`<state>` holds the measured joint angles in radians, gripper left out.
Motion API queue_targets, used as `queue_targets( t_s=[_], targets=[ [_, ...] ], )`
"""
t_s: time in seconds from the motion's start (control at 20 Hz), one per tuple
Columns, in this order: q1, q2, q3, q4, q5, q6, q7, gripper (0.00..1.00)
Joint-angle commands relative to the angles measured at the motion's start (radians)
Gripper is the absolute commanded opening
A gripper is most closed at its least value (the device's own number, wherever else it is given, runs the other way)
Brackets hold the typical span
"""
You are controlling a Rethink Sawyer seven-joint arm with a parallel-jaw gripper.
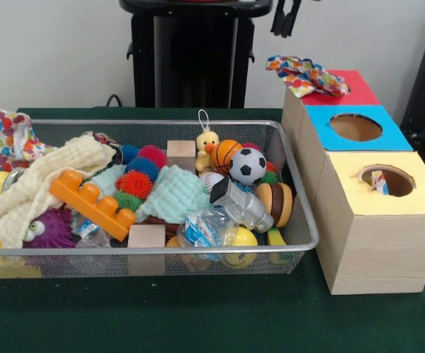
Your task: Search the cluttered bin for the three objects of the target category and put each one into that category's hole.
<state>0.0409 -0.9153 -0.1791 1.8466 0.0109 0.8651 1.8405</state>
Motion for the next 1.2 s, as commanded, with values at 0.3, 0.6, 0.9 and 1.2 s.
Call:
queue_targets(
  t_s=[0.3,0.6,0.9,1.2],
  targets=[
    [-0.026,0.136,0.14,-0.003,0.088,-0.136,0.129,0.0],
    [-0.035,0.154,0.147,-0.026,0.104,-0.129,0.127,0.0],
    [-0.003,0.175,0.142,-0.072,0.131,-0.097,0.183,0.0],
    [0.05,0.189,0.139,-0.082,0.168,-0.098,0.242,0.0]
  ],
)
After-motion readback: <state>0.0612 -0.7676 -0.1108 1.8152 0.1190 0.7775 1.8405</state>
